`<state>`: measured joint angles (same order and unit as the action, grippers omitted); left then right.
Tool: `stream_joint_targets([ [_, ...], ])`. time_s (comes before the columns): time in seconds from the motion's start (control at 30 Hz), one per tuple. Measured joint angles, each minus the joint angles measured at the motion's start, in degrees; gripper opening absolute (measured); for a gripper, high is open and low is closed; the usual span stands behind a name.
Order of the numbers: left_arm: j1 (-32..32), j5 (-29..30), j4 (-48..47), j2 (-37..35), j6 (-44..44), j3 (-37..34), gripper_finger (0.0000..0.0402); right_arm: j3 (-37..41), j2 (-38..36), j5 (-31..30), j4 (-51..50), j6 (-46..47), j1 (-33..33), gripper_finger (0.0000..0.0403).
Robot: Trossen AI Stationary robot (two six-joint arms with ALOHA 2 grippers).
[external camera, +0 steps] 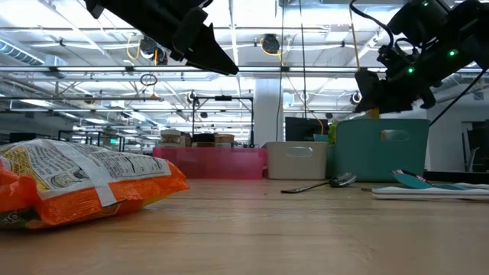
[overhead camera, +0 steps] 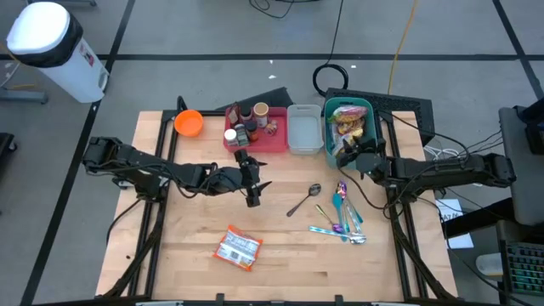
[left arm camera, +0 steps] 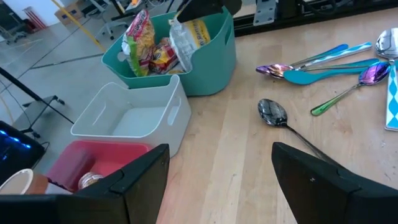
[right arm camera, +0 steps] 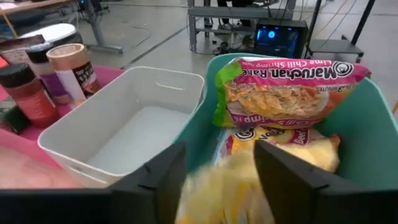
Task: Pick & Place Food Item
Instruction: Put the yellow noodle pack into the green bin, then put the orange noodle pack into the green bin
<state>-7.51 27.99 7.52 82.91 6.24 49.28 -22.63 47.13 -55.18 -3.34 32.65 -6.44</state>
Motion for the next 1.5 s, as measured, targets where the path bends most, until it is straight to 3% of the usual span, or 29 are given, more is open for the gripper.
stream_joint_targets([
  [0.23,0.0,0.0,0.0,0.0,-0.1,0.0,0.0285,0.0,0.0,1.7,1.0,-1.4,0.0,0.0252],
  [0.53,-0.2,-1.1,-0.1,0.0,-3.3,0.0,0.0285,0.0,0.0,5.7,5.7,-5.3,0.0,0.0278],
  [0.63,-0.4,-8.6,-2.9,-1.1,-5.6,0.0,0.0285,0.0,0.0,9.0,6.6,-6.6,0.0,0.0276],
  [0.83,-1.2,-29.2,-9.6,-2.3,-13.6,-0.1,0.0285,0.0,0.0,9.0,6.6,-6.6,0.0,0.0271],
  [0.97,-3.6,-37.2,-15.7,-2.1,-15.5,0.0,0.0285,0.0,0.0,9.0,6.7,-6.6,0.0,0.0272],
  [1.1,-7.2,-37.1,-19.1,-1.1,-12.6,0.0,0.0285,0.0,0.0,9.0,7.0,-6.6,0.0,0.0270],
  [1.5,-13.0,-37.5,-14.7,6.3,-14.2,0.0,0.0285,0.0,0.0,9.0,8.0,-6.4,0.0,0.0267],
])
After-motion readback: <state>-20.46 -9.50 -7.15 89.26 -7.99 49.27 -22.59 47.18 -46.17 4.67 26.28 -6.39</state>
